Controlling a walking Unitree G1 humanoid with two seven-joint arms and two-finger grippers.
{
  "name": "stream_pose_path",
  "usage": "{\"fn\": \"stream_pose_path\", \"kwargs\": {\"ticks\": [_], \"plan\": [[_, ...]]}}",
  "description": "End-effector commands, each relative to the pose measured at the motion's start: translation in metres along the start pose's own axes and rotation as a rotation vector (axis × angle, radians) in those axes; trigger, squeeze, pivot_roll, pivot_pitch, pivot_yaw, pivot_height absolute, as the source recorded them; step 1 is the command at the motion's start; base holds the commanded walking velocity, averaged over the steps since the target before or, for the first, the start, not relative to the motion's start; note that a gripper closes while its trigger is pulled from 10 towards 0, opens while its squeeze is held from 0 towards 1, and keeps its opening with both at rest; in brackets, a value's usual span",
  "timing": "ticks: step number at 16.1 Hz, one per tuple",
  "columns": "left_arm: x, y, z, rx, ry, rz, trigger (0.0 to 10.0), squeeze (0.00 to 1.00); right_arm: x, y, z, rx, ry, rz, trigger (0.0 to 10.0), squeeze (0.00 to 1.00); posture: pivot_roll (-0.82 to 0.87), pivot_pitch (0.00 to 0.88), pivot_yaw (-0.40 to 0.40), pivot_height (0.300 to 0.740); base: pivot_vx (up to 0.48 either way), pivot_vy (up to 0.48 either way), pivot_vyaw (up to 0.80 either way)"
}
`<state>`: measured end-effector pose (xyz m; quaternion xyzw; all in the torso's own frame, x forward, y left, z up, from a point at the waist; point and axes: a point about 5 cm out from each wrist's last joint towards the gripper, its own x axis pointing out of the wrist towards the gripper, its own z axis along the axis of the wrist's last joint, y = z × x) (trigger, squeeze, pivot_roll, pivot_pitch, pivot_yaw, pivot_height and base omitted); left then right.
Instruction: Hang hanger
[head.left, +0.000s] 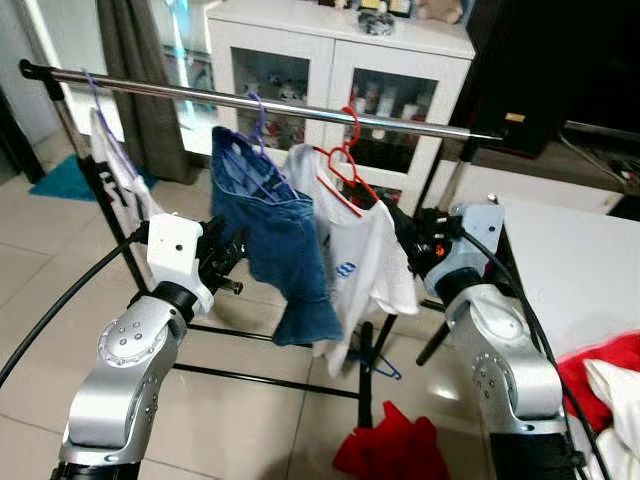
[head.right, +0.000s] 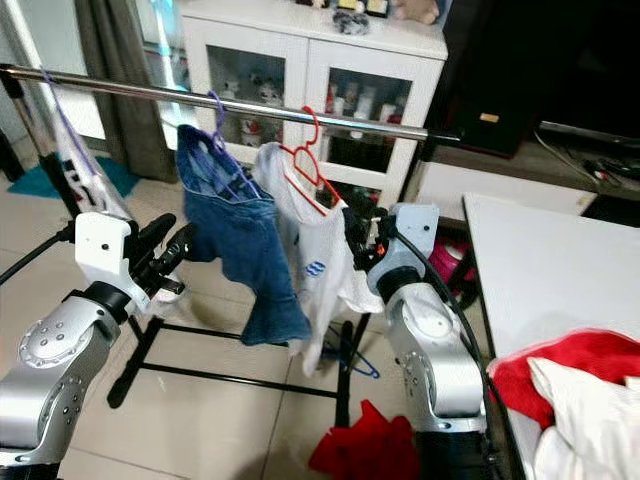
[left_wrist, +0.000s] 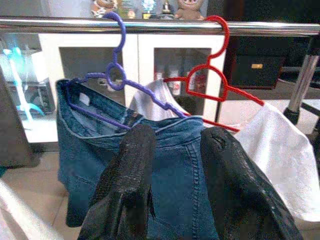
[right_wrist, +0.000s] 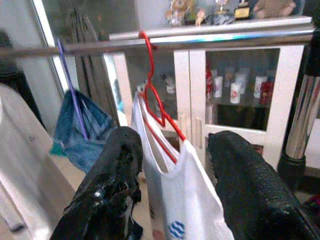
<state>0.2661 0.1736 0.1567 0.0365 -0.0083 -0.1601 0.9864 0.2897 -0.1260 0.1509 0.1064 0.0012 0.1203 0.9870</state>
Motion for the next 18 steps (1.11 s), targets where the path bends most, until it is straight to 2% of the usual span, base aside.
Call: {"fn": "stream_pose_path", "kwargs": {"ticks": [1, 7, 8, 9, 10, 11, 13, 14, 18], "plan": [[0.002, 0.0, 0.0, 0.003, 0.003, -0.012, 10.0, 0.0, 0.0, -0.004, 0.006, -0.029, -0.017, -0.023, 10.0, 0.0, -0.04, 0.0, -0.068, 0.74, 0.0, 0.0, 0.0], [0.005, -0.001, -0.001, -0.001, 0.007, -0.022, 10.0, 0.0, 0.002, -0.004, 0.008, -0.019, -0.012, -0.016, 10.0, 0.0, -0.05, 0.0, -0.072, 0.74, 0.0, 0.0, 0.0], [0.006, -0.002, -0.001, -0.003, 0.007, -0.022, 10.0, 0.0, 0.004, -0.002, 0.008, 0.015, -0.01, 0.01, 10.0, 0.0, -0.04, 0.0, -0.077, 0.74, 0.0, 0.0, 0.0], [0.006, -0.002, -0.002, -0.005, 0.006, -0.021, 10.0, 0.0, 0.004, 0.001, 0.006, -0.022, 0.007, 0.038, 10.0, 0.0, -0.04, 0.0, -0.078, 0.74, 0.0, 0.0, 0.0], [0.005, -0.002, -0.002, -0.004, 0.006, -0.02, 10.0, 0.0, 0.005, 0.004, -0.001, -0.127, 0.06, 0.068, 10.0, 0.0, -0.04, 0.0, -0.082, 0.74, 0.0, 0.0, 0.0], [0.005, -0.002, -0.001, -0.003, 0.005, -0.02, 10.0, 0.0, 0.006, 0.006, -0.002, -0.168, 0.074, 0.088, 10.0, 0.0, -0.04, 0.0, -0.084, 0.74, 0.0, 0.0, 0.8], [0.005, -0.001, -0.001, -0.002, 0.004, -0.02, 10.0, 0.0, 0.007, 0.007, 0.002, -0.16, 0.039, 0.09, 10.0, 0.0, -0.04, 0.0, -0.087, 0.74, 0.249, 0.0, 0.8], [0.005, -0.001, -0.001, 0.001, 0.006, -0.022, 10.0, 0.0, 0.009, 0.005, 0.006, -0.13, 0.012, 0.064, 10.0, 0.0, -0.04, 0.0, -0.089, 0.74, 0.259, 0.0, 0.0], [0.007, 0.001, -0.001, 0.025, 0.014, -0.043, 10.0, 0.0, 0.014, -0.003, 0.016, -0.14, -0.008, 0.034, 10.0, 0.0, -0.04, 0.0, -0.091, 0.74, 0.125, 0.0, 0.0]]}}
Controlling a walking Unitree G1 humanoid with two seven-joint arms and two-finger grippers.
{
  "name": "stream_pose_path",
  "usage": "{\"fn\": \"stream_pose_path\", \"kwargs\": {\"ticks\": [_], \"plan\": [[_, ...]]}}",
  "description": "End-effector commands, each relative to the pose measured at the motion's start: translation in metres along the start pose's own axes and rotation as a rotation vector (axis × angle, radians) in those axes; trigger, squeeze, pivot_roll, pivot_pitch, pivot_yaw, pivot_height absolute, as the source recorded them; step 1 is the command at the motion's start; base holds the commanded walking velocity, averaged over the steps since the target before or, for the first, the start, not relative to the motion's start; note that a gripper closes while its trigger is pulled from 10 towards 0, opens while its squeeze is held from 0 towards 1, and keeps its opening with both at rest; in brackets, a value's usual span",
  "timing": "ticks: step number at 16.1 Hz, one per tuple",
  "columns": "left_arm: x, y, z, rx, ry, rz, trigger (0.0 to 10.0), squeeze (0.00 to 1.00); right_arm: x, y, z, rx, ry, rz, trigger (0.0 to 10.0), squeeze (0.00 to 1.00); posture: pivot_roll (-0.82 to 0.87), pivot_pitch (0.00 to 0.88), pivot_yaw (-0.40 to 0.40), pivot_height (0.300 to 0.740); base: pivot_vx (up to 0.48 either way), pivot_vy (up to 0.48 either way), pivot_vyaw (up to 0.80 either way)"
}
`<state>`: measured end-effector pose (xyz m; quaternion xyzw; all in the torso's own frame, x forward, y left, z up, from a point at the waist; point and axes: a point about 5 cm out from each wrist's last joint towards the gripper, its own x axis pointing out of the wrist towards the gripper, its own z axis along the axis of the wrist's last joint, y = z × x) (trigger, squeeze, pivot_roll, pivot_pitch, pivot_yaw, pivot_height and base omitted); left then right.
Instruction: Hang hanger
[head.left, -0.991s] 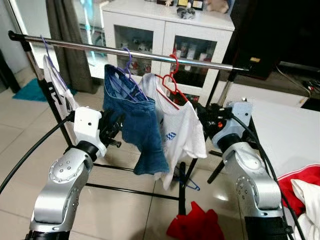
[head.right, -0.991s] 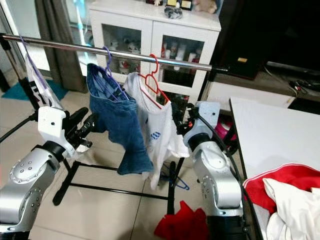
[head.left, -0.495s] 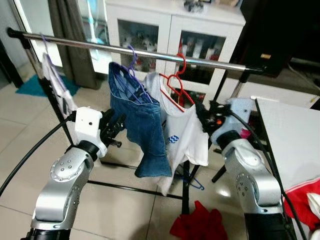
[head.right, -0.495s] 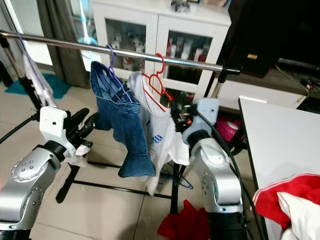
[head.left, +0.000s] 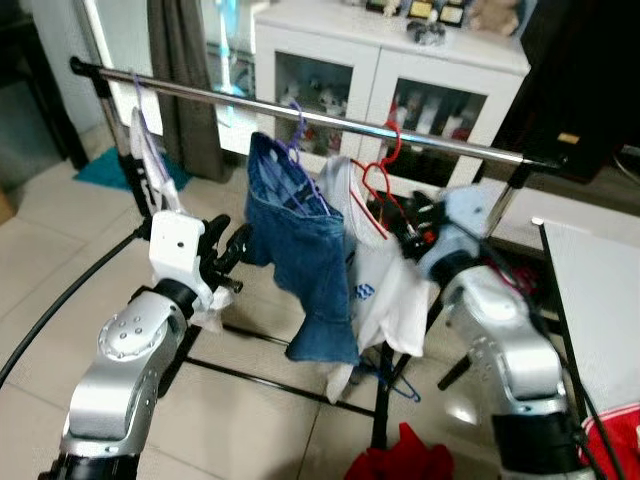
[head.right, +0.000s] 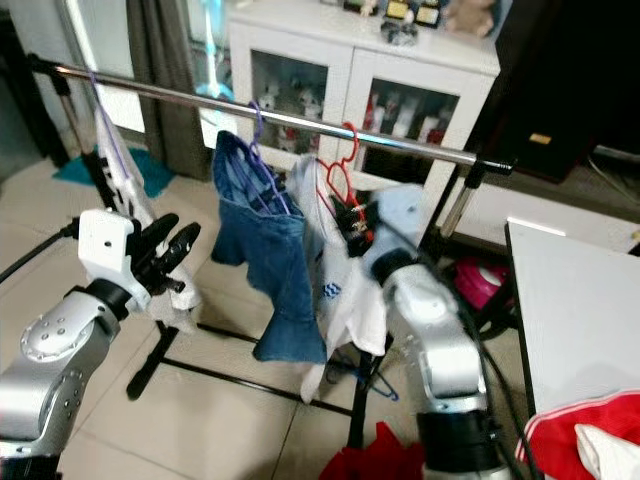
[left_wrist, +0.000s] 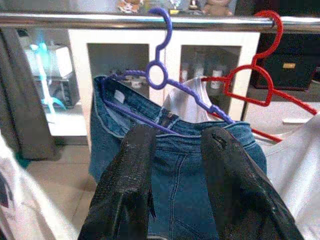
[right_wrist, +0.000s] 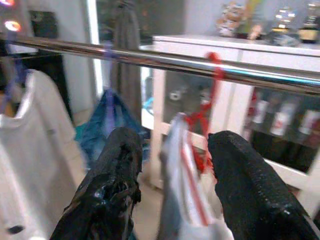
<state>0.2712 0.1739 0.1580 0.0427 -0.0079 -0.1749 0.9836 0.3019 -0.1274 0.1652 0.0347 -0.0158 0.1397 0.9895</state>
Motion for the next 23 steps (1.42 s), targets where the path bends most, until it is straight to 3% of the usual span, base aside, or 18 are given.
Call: {"fn": "stream_pose_path", "kwargs": {"ticks": [1, 2, 5, 11, 15, 20, 23], "plan": [[0.003, 0.001, 0.001, -0.002, -0.007, -0.003, 10.0, 0.0, 0.004, -0.004, 0.003, 0.016, -0.002, -0.02, 10.0, 0.0, -0.04, 0.0, -0.093, 0.74, 0.0, 0.0, 0.0], [0.004, 0.003, 0.003, -0.032, -0.018, 0.008, 10.0, 0.0, 0.004, -0.009, 0.001, 0.013, 0.009, -0.062, 10.0, 0.0, -0.04, 0.0, -0.094, 0.74, 0.0, 0.0, 0.0], [0.003, 0.002, 0.001, -0.018, -0.011, 0.007, 10.0, 0.0, 0.001, -0.017, -0.009, -0.007, 0.03, -0.141, 10.0, 0.0, -0.04, 0.0, -0.091, 0.74, 0.0, 0.0, 0.0], [0.006, -0.002, -0.001, -0.027, -0.011, -0.01, 10.0, 0.0, -0.003, -0.015, -0.017, 0.045, 0.086, -0.149, 10.0, 0.0, -0.05, 0.0, -0.079, 0.74, 0.198, 0.0, 0.0], [0.006, -0.001, -0.002, -0.026, -0.01, -0.007, 10.0, 0.0, -0.003, -0.013, -0.011, -0.051, 0.062, -0.131, 10.0, 0.0, -0.06, 0.0, -0.078, 0.74, 0.341, 0.0, 0.16], [0.006, -0.002, -0.003, -0.026, -0.007, -0.011, 10.0, 0.0, -0.004, -0.02, -0.005, -0.008, 0.015, -0.18, 10.0, 0.0, -0.06, 0.0, -0.077, 0.74, 0.344, 0.0, 0.48], [0.006, -0.005, -0.005, -0.029, 0.005, -0.027, 10.0, 0.0, -0.005, -0.027, -0.003, -0.049, 0.036, -0.193, 10.0, 0.0, -0.06, 0.0, -0.09, 0.74, 0.303, 0.0, 0.0]]}}
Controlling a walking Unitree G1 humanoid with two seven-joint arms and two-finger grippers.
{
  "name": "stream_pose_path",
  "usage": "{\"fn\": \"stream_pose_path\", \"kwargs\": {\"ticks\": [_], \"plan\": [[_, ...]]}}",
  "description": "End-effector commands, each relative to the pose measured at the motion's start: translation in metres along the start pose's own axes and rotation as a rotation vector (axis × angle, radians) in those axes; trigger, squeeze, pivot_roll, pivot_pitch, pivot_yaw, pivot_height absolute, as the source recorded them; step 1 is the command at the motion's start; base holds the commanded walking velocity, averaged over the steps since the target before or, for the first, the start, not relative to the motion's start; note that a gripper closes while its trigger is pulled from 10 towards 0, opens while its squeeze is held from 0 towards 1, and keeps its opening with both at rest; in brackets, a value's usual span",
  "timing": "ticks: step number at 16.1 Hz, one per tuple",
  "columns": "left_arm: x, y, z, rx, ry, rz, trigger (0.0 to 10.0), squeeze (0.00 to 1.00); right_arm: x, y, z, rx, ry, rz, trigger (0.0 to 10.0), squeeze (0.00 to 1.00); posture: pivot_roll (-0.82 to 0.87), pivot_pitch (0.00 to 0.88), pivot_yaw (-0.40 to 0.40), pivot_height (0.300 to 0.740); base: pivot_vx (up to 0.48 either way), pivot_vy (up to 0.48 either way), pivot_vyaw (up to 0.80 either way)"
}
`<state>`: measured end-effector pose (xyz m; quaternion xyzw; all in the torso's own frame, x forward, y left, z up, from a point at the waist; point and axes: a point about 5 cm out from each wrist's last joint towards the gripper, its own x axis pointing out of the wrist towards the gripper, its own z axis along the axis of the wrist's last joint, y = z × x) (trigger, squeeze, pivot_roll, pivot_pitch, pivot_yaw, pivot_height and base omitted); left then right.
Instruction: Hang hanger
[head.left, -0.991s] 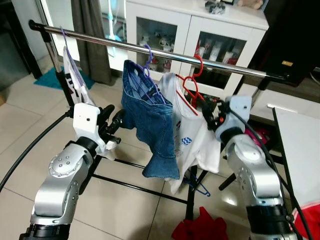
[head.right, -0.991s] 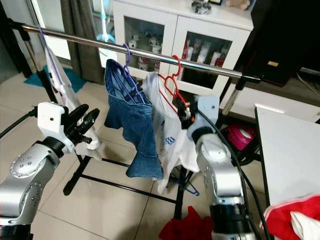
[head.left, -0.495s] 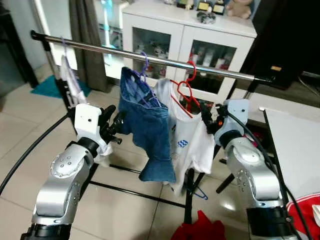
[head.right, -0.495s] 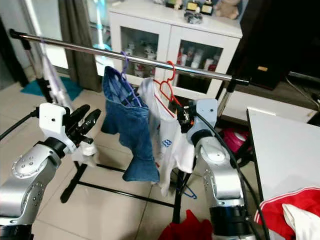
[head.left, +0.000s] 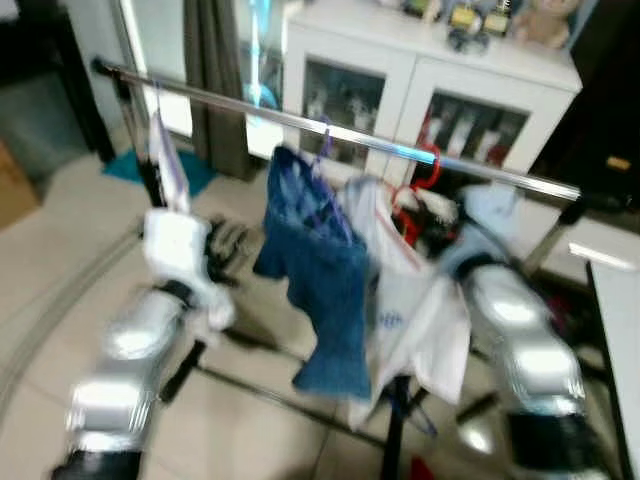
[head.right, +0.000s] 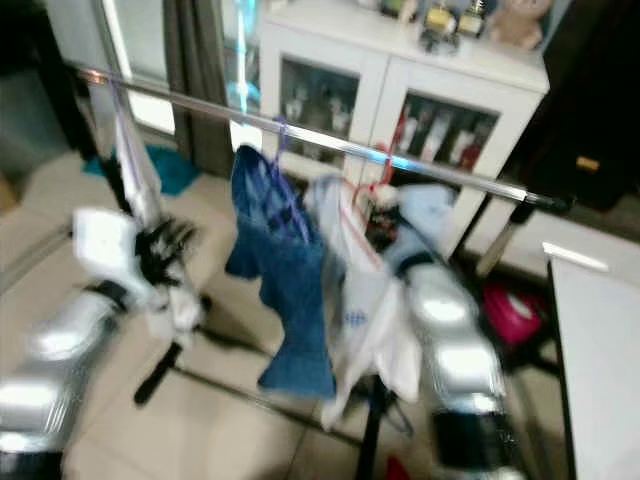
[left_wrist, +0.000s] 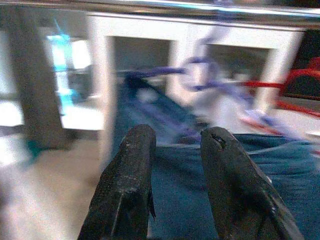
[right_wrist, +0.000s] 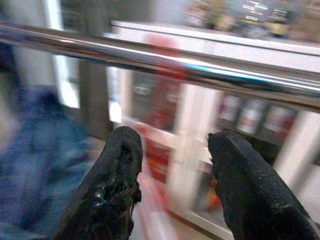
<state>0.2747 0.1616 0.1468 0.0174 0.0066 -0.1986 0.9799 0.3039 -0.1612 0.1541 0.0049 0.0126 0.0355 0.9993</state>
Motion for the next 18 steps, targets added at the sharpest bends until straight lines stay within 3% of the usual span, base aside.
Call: {"fn": "stream_pose_path", "kwargs": {"ticks": [1, 5, 6, 8, 9, 12, 14, 17, 18], "plan": [[-0.003, 0.004, 0.006, 0.021, -0.006, -0.019, 10.0, 0.0, 0.001, 0.002, 0.006, -0.007, -0.003, -0.002, 10.0, 0.0, -0.05, 0.0, -0.097, 0.74, 0.0, 0.0, 0.0], [-0.005, -0.003, 0.009, 0.011, 0.009, -0.22, 10.0, 0.0, -0.001, -0.014, 0.003, 0.01, 0.046, -0.004, 10.0, 0.0, -0.05, 0.0, -0.103, 0.74, 0.0, 0.0, 0.0], [-0.004, -0.006, 0.008, 0.006, 0.026, -0.279, 10.0, 0.0, -0.001, -0.018, 0.002, 0.037, 0.059, 0.012, 10.0, 1.0, -0.05, 0.0, -0.109, 0.74, 0.0, 0.0, 0.0], [-0.002, -0.011, 0.008, 0.01, 0.058, -0.418, 10.0, 0.0, -0.001, -0.025, 0.0, 0.059, 0.102, 0.066, 10.0, 1.0, -0.05, 0.0, -0.11, 0.74, 0.0, 0.0, 0.0], [-0.001, -0.012, 0.011, 0.011, 0.077, -0.504, 10.0, 0.0, 0.003, -0.029, 0.0, 0.028, 0.137, 0.126, 10.0, 1.0, -0.06, 0.0, -0.104, 0.74, 0.0, 0.0, 0.0], [-0.002, -0.018, 0.011, -0.016, 0.111, -0.625, 10.0, 0.0, 0.013, -0.027, 0.001, 0.048, 0.174, 0.251, 10.0, 1.0, -0.07, 0.0, -0.091, 0.74, 0.0, 0.0, 0.0], [-0.006, -0.022, 0.007, -0.031, 0.151, -0.687, 10.0, 0.0, 0.021, -0.027, 0.004, 0.076, 0.205, 0.323, 10.0, 1.0, -0.08, 0.0, -0.085, 0.74, 0.0, 0.0, 0.0], [-0.007, -0.023, 0.005, -0.029, 0.182, -0.717, 10.0, 0.0, 0.034, -0.034, 0.004, 0.028, 0.297, 0.365, 10.0, 1.0, -0.07, 0.0, -0.089, 0.74, 0.0, 0.0, 0.0], [-0.007, -0.023, 0.007, -0.028, 0.18, -0.716, 10.0, 0.0, 0.038, -0.035, 0.003, 0.004, 0.316, 0.356, 10.0, 0.81, -0.07, 0.0, -0.092, 0.74, 0.0, 0.0, 0.0]]}}
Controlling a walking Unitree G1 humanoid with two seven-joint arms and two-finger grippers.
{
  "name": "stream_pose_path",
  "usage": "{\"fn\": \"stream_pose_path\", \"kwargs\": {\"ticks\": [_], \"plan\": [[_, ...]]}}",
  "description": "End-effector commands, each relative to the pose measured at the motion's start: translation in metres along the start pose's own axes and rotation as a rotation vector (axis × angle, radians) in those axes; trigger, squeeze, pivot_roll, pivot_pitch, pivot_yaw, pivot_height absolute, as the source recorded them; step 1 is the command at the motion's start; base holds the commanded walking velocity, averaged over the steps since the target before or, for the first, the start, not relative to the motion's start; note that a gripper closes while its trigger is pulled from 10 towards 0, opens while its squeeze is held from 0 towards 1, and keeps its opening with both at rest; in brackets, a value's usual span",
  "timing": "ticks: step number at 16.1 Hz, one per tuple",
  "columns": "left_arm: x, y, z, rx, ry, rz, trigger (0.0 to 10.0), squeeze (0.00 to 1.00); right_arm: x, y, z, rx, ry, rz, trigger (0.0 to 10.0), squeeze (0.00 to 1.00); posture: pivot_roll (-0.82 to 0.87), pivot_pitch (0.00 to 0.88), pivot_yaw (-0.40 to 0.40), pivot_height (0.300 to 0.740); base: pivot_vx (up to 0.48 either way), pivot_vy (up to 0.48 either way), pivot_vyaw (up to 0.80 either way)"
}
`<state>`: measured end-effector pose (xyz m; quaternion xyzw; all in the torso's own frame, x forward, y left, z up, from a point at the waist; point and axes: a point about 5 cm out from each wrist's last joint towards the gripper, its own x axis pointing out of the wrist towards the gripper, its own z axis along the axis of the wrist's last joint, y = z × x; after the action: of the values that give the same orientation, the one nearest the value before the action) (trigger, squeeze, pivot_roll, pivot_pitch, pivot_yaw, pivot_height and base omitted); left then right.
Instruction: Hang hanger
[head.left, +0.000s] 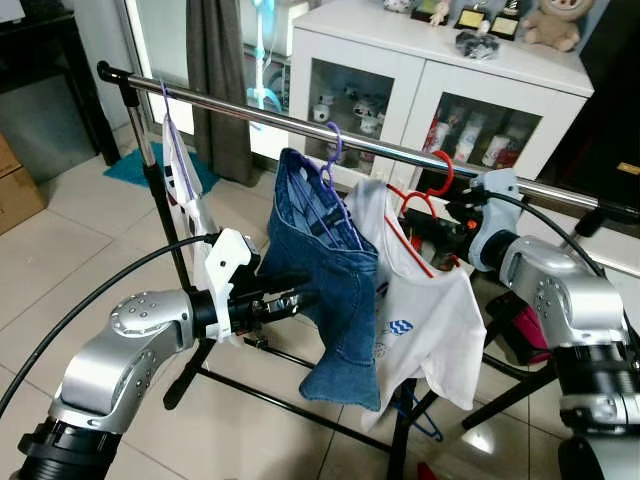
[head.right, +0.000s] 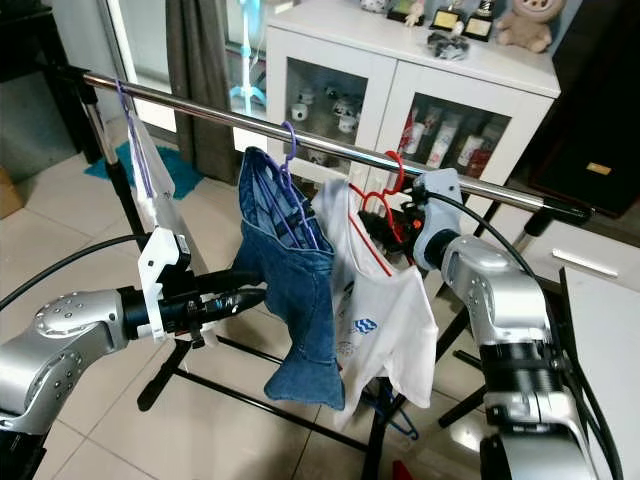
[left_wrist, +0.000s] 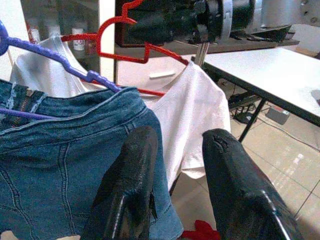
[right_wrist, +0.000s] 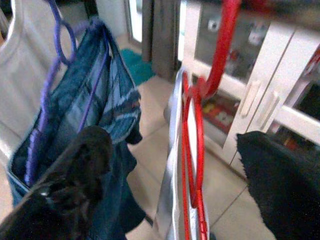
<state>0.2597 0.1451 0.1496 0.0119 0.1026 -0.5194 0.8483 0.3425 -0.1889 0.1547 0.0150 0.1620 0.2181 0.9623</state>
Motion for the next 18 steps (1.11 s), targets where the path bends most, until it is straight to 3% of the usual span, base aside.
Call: {"fn": "stream_pose_path", "kwargs": {"ticks": [1, 4, 6, 10, 18], "plan": [[0.0, -0.001, 0.004, 0.013, 0.006, -0.015, 10.0, 0.0, 0.003, -0.006, 0.002, -0.012, 0.026, -0.001, 10.0, 0.0, -0.06, 0.0, -0.096, 0.74, 0.0, 0.0, 0.0], [0.0, -0.002, 0.004, 0.013, 0.008, -0.009, 10.0, 0.0, 0.008, -0.007, -0.001, -0.009, 0.067, 0.016, 10.0, 0.0, -0.06, 0.0, -0.103, 0.74, 0.0, 0.0, 0.0], [0.001, -0.002, 0.004, 0.011, 0.006, -0.004, 10.0, 0.0, 0.011, -0.011, -0.004, 0.013, 0.089, -0.018, 0.0, 0.0, -0.06, 0.0, -0.108, 0.74, 0.0, 0.0, 0.0], [0.0, -0.002, 0.004, 0.014, 0.006, -0.004, 10.0, 0.0, 0.012, -0.018, -0.006, 0.046, 0.104, -0.047, 0.0, 0.0, -0.06, 0.0, -0.104, 0.74, 0.0, 0.0, 0.0], [0.001, 0.0, 0.006, 0.024, 0.007, -0.007, 10.0, 0.0, 0.013, -0.019, -0.007, 0.057, 0.103, -0.042, 0.0, 0.0, -0.06, 0.0, -0.095, 0.74, 0.0, 0.0, 0.0]]}}
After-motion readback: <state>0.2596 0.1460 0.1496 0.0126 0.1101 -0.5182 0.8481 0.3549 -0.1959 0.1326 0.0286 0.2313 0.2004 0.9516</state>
